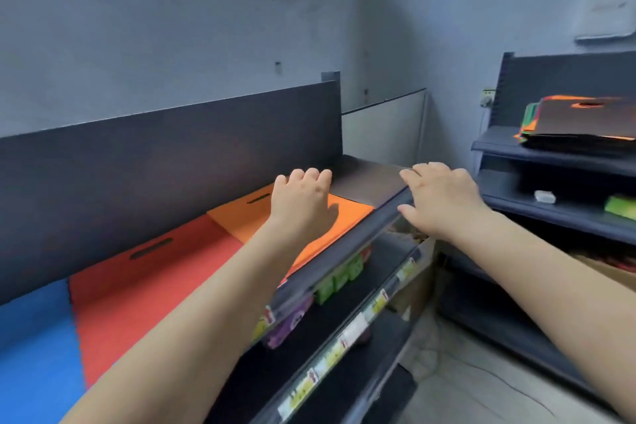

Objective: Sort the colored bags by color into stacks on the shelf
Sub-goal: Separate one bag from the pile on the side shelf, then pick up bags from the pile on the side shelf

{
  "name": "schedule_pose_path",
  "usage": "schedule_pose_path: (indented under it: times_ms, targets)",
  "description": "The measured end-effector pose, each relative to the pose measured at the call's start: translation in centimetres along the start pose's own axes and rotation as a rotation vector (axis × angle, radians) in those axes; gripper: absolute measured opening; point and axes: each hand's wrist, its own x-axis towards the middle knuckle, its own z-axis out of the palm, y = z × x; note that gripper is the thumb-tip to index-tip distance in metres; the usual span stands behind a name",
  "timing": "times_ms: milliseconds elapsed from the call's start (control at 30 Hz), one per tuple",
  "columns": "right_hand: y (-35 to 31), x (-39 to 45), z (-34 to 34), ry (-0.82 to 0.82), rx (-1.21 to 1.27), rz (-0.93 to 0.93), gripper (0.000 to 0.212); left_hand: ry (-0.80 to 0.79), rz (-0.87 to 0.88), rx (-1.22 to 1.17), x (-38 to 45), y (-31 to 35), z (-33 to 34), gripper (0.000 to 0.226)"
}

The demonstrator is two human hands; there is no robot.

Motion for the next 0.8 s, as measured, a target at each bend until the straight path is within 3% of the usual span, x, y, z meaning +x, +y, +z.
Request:
schedule_pose_path:
  times_ms: [300,800]
  targets:
    - [14.3,4.9,4.7,-0.068,-0.140,0.198,0.052,0.033,0.231,-0.129,15.3,12.6,3.8,0.045]
    - [35.3,14.3,13.5,-0.107,-0.151,0.456,0.049,0.028,0.468,-0.235,37.7,30.5,10.8,0.044]
